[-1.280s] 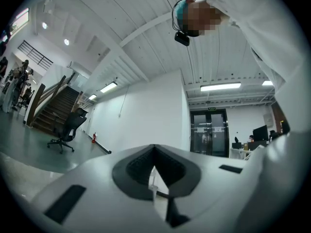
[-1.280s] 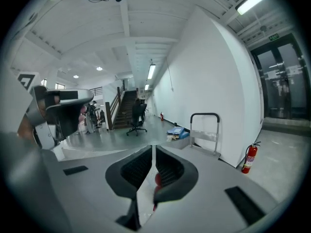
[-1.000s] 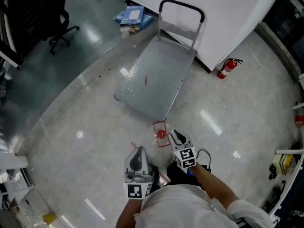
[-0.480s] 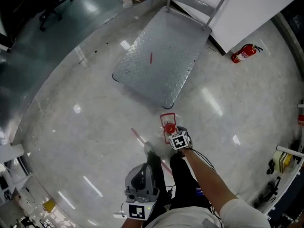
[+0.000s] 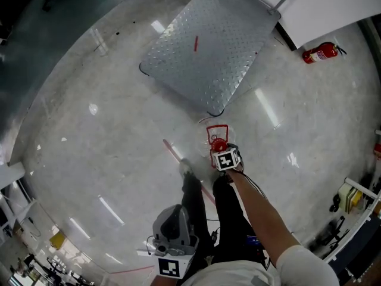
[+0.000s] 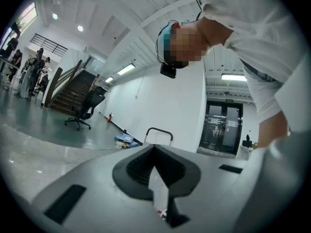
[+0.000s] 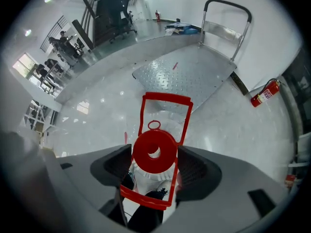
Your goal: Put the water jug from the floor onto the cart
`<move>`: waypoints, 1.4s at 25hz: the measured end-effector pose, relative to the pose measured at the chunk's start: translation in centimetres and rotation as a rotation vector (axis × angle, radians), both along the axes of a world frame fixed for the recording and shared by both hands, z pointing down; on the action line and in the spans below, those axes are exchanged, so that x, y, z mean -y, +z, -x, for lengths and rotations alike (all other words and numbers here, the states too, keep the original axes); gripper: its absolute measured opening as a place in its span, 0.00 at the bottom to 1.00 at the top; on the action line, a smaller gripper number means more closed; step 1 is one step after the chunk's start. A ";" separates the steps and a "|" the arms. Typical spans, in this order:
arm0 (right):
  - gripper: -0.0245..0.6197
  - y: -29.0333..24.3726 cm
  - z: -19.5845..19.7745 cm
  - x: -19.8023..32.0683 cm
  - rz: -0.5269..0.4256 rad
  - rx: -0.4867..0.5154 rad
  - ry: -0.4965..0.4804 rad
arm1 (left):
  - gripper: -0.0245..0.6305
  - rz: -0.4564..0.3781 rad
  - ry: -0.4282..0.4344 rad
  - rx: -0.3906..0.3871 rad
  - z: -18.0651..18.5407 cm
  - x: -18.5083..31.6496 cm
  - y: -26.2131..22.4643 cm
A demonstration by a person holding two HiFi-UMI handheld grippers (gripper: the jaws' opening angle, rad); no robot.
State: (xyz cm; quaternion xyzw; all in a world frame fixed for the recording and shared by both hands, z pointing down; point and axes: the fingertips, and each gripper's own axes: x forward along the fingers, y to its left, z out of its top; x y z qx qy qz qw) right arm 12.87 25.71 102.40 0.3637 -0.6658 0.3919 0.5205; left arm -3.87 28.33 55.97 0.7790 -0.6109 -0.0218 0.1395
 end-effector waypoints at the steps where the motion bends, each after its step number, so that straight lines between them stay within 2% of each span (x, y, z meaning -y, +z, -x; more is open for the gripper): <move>1: 0.48 0.3 0.0 -0.1 0.003 -0.019 -0.003 | 0.04 0.004 0.002 0.001 0.0 -0.1 0.1; 8: 0.48 0.4 0.3 -0.2 -0.006 -0.051 0.015 | 0.04 0.014 0.004 -0.031 0.9 -0.8 0.4; 14: 0.46 -1.7 0.5 -1.7 0.001 -0.084 0.002 | 0.04 -0.015 -0.004 -0.032 2.2 -1.4 -1.0; 22: 0.46 -11.1 2.5 -2.8 -0.005 -0.078 -0.041 | 0.04 -0.104 -0.009 -0.045 6.0 -2.2 -5.7; 30: 0.46 -22.0 5.8 0.4 -0.043 -0.079 -0.088 | 0.04 -0.201 0.030 -0.062 9.9 -0.4 -11.2; 35: 0.46 -26.0 6.7 4.4 -0.081 -0.077 -0.114 | 0.04 -0.255 0.060 -0.077 9.9 2.5 -13.6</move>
